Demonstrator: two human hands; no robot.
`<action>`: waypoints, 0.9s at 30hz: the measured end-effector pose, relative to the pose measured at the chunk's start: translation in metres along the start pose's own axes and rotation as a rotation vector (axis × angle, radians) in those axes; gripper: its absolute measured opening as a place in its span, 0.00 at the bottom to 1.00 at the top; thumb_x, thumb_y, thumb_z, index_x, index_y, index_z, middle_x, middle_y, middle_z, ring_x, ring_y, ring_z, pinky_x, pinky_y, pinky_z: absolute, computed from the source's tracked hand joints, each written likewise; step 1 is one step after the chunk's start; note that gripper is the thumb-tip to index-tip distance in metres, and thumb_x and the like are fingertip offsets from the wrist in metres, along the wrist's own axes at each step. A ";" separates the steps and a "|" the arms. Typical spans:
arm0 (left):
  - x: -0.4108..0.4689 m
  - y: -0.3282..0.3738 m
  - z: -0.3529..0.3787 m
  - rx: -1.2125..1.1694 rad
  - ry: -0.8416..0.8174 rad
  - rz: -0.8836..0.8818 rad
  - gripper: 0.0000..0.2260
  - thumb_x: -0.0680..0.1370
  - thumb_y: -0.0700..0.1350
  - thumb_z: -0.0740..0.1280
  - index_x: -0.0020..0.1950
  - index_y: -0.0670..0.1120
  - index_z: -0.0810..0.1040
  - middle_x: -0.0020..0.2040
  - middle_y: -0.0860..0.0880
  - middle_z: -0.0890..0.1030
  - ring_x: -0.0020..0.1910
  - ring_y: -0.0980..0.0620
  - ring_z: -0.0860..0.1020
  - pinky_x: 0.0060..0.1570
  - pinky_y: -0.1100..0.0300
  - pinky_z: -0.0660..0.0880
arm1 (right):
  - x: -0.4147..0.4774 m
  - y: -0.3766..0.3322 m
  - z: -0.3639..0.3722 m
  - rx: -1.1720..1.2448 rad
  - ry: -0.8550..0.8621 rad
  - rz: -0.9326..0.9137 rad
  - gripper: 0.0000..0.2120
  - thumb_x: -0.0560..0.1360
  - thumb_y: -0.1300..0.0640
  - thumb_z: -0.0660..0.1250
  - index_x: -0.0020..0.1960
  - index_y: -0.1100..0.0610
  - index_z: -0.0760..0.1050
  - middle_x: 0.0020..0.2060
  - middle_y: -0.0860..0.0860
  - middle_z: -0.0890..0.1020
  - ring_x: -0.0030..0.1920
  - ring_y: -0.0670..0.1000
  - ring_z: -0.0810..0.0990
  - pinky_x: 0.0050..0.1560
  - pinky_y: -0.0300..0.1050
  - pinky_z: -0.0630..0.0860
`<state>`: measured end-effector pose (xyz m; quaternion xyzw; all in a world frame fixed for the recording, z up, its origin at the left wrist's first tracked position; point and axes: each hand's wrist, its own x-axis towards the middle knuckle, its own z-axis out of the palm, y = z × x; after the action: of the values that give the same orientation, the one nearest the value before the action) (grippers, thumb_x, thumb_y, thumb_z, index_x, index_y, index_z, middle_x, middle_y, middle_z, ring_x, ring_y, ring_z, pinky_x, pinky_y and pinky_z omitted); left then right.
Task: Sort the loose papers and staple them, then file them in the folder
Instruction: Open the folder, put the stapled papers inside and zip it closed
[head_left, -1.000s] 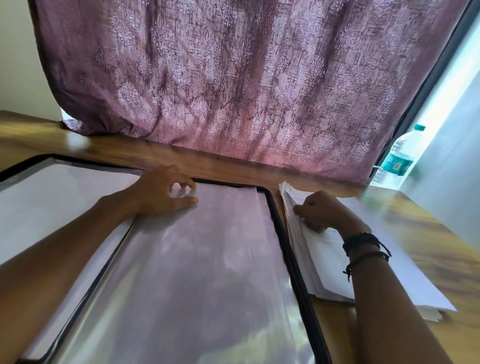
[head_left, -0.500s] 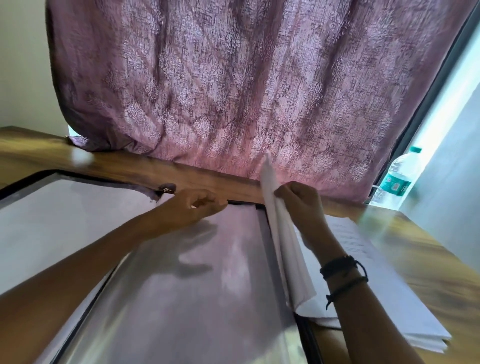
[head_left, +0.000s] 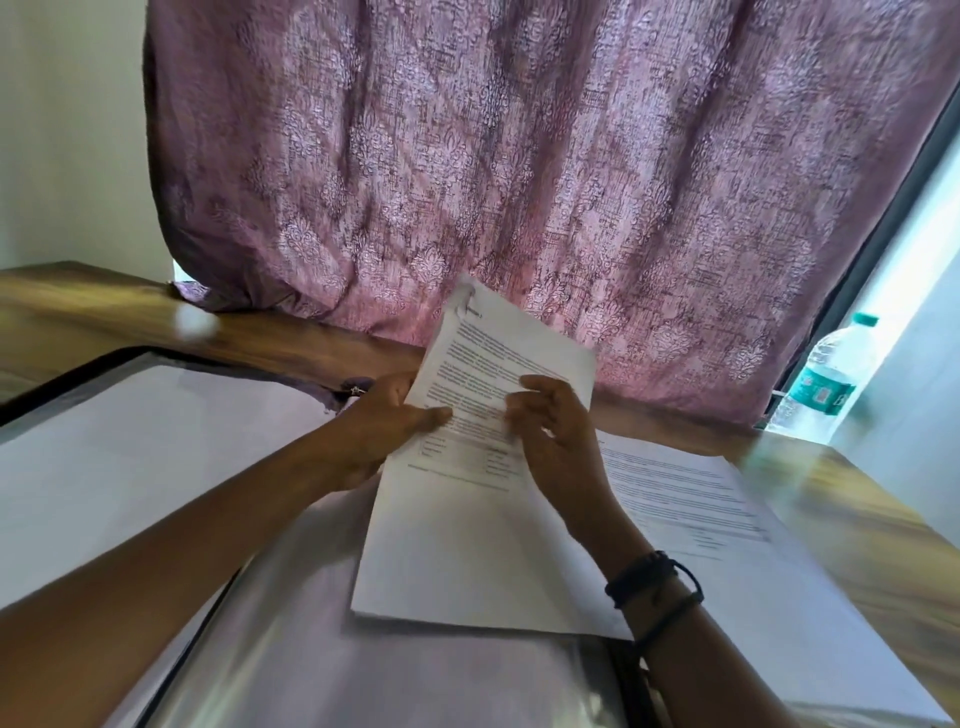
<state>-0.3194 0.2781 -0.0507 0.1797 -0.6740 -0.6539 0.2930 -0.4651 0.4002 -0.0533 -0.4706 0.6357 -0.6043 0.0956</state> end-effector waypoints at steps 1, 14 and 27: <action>0.000 0.002 -0.003 -0.024 0.036 0.005 0.11 0.77 0.35 0.66 0.56 0.47 0.78 0.54 0.47 0.83 0.47 0.49 0.84 0.41 0.57 0.82 | 0.003 0.003 -0.005 -0.126 0.059 -0.015 0.14 0.77 0.60 0.68 0.61 0.55 0.71 0.52 0.50 0.79 0.53 0.48 0.79 0.55 0.44 0.78; 0.003 0.018 -0.033 -0.357 0.283 0.093 0.19 0.72 0.43 0.70 0.63 0.43 0.77 0.59 0.42 0.81 0.55 0.40 0.81 0.57 0.42 0.77 | 0.005 0.004 -0.030 0.071 -0.187 0.142 0.13 0.75 0.61 0.70 0.59 0.53 0.78 0.52 0.49 0.85 0.49 0.47 0.85 0.50 0.44 0.82; -0.004 0.018 -0.007 0.260 0.409 0.514 0.11 0.80 0.39 0.62 0.61 0.49 0.72 0.51 0.60 0.77 0.46 0.72 0.78 0.43 0.75 0.75 | -0.005 0.007 -0.004 -0.116 0.121 -0.227 0.14 0.81 0.55 0.60 0.64 0.47 0.61 0.56 0.37 0.73 0.57 0.36 0.75 0.56 0.43 0.77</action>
<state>-0.3094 0.2765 -0.0333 0.1675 -0.7022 -0.4178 0.5517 -0.4687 0.4048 -0.0607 -0.5069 0.6169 -0.6008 -0.0389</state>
